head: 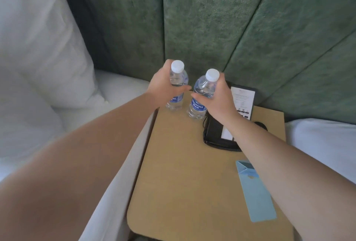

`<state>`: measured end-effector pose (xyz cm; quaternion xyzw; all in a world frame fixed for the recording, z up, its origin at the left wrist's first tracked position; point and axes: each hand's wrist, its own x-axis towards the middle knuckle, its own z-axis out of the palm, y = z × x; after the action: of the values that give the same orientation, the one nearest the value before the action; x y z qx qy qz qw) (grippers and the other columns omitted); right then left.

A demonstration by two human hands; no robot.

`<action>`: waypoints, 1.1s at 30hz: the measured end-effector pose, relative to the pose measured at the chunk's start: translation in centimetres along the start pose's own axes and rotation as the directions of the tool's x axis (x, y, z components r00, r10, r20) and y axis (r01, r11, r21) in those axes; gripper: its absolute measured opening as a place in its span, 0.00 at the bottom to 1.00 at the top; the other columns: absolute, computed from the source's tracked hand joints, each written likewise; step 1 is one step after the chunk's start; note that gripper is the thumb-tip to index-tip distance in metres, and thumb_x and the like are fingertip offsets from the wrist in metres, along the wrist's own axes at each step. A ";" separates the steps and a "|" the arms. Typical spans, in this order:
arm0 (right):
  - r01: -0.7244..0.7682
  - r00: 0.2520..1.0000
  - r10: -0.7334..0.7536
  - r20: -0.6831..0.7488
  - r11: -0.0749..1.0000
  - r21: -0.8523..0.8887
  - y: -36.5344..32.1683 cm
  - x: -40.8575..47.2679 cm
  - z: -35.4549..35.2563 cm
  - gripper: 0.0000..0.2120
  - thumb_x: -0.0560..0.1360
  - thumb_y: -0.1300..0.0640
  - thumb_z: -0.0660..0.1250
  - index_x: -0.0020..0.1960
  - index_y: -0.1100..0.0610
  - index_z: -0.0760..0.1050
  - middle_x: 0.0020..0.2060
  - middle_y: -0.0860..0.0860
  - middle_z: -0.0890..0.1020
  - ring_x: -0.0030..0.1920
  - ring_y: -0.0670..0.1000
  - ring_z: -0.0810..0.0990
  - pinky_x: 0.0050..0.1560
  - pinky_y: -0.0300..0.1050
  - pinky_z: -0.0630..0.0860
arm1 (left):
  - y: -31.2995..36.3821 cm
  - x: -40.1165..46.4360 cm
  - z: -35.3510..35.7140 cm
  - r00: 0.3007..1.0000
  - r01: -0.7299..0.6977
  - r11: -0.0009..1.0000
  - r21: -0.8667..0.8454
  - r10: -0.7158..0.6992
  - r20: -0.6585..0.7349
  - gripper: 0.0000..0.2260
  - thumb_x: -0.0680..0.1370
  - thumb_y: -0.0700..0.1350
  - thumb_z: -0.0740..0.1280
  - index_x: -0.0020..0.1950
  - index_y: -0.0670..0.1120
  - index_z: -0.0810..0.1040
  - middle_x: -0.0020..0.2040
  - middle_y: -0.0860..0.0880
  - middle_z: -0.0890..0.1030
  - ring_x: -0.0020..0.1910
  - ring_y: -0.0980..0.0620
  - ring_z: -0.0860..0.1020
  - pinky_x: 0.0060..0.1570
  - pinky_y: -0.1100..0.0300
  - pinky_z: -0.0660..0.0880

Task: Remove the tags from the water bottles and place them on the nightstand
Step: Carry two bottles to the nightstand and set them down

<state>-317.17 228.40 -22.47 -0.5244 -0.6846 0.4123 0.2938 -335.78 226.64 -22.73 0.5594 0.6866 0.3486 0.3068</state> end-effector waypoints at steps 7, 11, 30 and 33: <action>0.050 0.998 -0.048 0.028 0.996 -0.075 2.8 1.7 0.3 0.33 0.66 0.49 0.77 0.64 0.53 0.63 0.58 0.50 0.77 0.58 0.49 0.77 0.59 0.49 0.74 | -2.1 1.4 1.5 0.998 -0.065 0.998 0.008 0.065 0.023 0.29 0.68 0.51 0.78 0.62 0.49 0.67 0.53 0.54 0.77 0.52 0.54 0.76 0.50 0.60 0.72; 0.089 0.995 -0.084 0.053 0.991 -0.098 3.3 2.2 0.0 0.35 0.65 0.48 0.77 0.65 0.51 0.62 0.57 0.48 0.76 0.56 0.46 0.76 0.56 0.40 0.72 | -2.7 1.5 1.0 0.998 -0.059 0.998 -0.010 0.059 0.036 0.26 0.69 0.56 0.76 0.59 0.54 0.66 0.48 0.61 0.76 0.48 0.64 0.76 0.44 0.68 0.70; 0.103 0.994 -0.098 0.056 0.990 -0.093 2.3 2.9 -1.4 0.25 0.72 0.55 0.73 0.64 0.54 0.65 0.60 0.47 0.76 0.58 0.49 0.77 0.59 0.47 0.73 | -3.1 1.6 1.3 0.997 0.003 0.995 -0.105 -0.011 -0.074 0.22 0.70 0.55 0.75 0.57 0.52 0.68 0.46 0.61 0.77 0.46 0.65 0.77 0.43 0.68 0.73; 0.096 0.995 -0.096 0.002 0.985 -0.146 2.0 3.3 -0.9 0.21 0.72 0.55 0.72 0.60 0.55 0.68 0.58 0.52 0.75 0.55 0.53 0.77 0.58 0.51 0.74 | -3.1 2.1 1.6 0.995 0.033 0.988 -0.149 -0.046 -0.084 0.23 0.69 0.55 0.76 0.57 0.54 0.68 0.47 0.61 0.77 0.46 0.67 0.77 0.42 0.69 0.72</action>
<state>-316.39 232.03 -23.82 -0.5119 -0.7366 0.3453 0.2760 -336.57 228.50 -26.25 0.5056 0.6828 0.4162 0.3239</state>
